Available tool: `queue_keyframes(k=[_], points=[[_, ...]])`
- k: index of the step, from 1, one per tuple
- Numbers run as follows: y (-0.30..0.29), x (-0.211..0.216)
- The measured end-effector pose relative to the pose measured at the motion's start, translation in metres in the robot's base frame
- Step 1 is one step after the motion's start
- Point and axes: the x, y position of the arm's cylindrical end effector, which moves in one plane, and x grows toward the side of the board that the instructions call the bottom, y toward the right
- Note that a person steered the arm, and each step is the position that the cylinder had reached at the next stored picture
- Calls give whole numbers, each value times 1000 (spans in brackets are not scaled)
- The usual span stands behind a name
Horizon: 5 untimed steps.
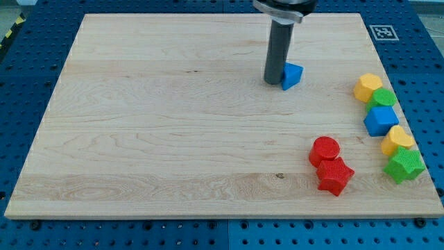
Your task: Move the blue triangle to the top of the yellow hexagon
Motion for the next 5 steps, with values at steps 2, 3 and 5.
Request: queue_keyframes(k=[2, 3, 5], points=[[13, 25], [24, 25], [24, 9]])
